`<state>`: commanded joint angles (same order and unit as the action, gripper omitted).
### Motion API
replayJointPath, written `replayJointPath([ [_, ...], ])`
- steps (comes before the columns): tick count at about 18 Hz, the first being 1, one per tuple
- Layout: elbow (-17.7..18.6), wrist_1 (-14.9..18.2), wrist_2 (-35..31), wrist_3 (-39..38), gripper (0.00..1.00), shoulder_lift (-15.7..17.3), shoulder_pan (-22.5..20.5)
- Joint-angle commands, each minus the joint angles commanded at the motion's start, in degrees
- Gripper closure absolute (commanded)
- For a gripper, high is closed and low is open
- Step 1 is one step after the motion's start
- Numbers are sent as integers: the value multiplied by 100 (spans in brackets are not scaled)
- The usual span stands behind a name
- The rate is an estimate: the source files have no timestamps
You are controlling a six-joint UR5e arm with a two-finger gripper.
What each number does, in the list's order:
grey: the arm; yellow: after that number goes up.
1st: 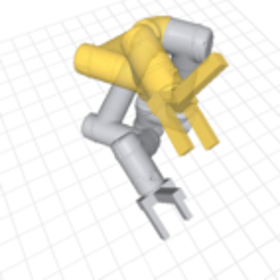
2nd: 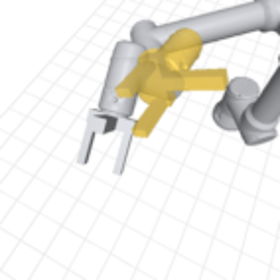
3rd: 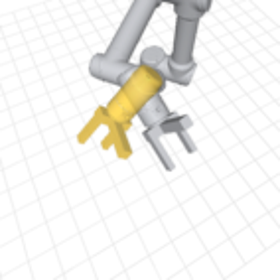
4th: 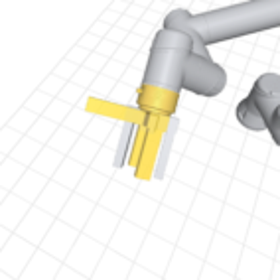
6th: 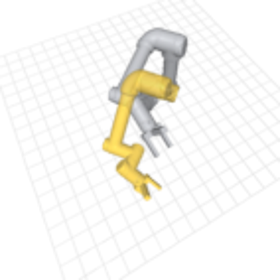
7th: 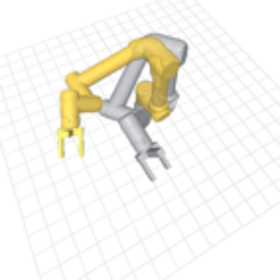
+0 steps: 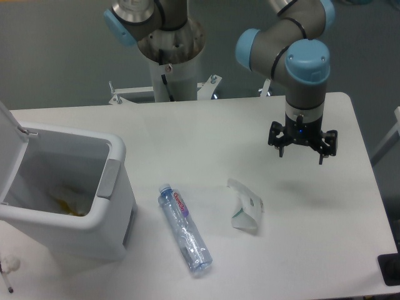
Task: Place the trash in the trash can
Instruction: 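Move the open gripper over the white paper packet and lower, then close the gripper on the white paper packet and lift it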
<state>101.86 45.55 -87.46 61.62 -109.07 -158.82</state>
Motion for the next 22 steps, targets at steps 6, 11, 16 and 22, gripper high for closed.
replayJointPath([
  [6, -17, -107, 1624, -1387, 0, -44, -167],
  [11, -17, -99, 1234, -1539, 0, -263, 427],
  [16, 273, -116, 845, -1548, 0, -334, 913],
  [22, 9, -292, -14, -1530, 57, -773, 1203],
])
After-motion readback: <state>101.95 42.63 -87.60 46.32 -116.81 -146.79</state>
